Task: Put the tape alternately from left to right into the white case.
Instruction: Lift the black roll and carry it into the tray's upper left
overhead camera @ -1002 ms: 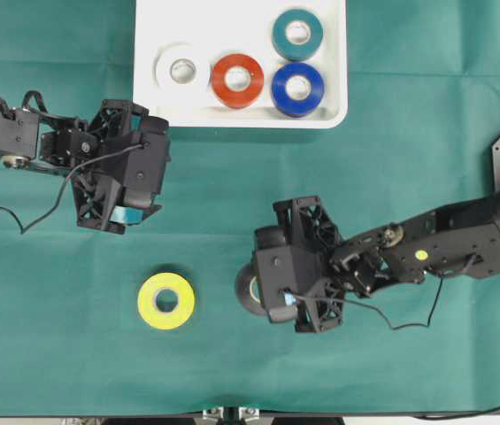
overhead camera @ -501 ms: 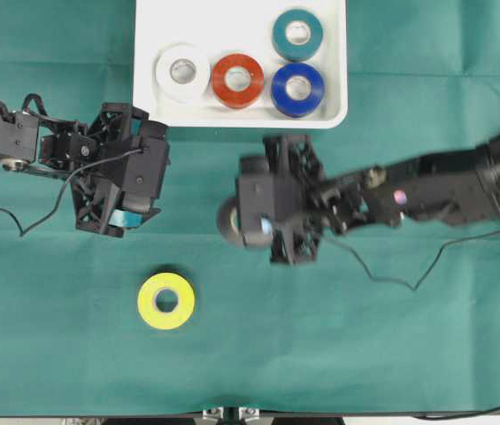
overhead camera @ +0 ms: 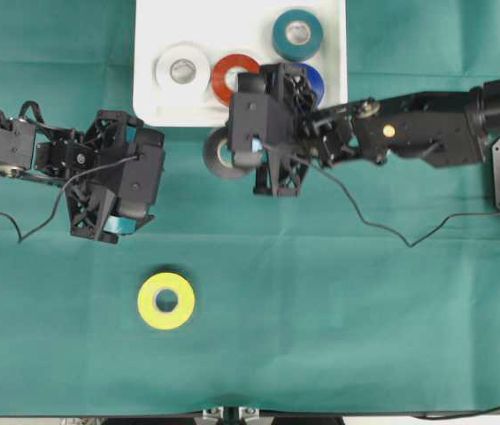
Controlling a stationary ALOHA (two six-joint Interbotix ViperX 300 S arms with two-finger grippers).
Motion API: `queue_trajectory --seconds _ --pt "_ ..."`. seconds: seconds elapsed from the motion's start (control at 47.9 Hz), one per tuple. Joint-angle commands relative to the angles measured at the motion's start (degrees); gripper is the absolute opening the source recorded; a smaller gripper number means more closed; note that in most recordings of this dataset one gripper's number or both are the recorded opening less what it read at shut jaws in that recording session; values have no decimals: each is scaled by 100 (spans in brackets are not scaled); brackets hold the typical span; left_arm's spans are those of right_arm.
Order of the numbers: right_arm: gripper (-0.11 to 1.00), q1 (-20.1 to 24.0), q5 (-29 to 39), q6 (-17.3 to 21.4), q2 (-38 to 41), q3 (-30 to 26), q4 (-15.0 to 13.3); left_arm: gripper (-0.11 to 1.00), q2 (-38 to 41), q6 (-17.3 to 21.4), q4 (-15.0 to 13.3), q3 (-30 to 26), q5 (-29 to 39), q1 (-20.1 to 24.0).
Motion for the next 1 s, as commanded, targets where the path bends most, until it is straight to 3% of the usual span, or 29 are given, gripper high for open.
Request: queue_trajectory --seconds 0.0,0.251,0.564,0.981 --pt "24 -281 -229 -9 -185 -158 -229 65 -141 -79 -18 -44 -35 -26" --pt "24 -949 -712 -9 -35 -308 -598 65 -132 -141 -9 35 -35 -132" --pt "24 -1512 -1090 -53 387 -624 -694 65 -132 -149 -18 62 -97 -185" --pt "24 -1978 -1608 -422 633 -782 -729 65 -141 -149 -18 79 -97 -211"
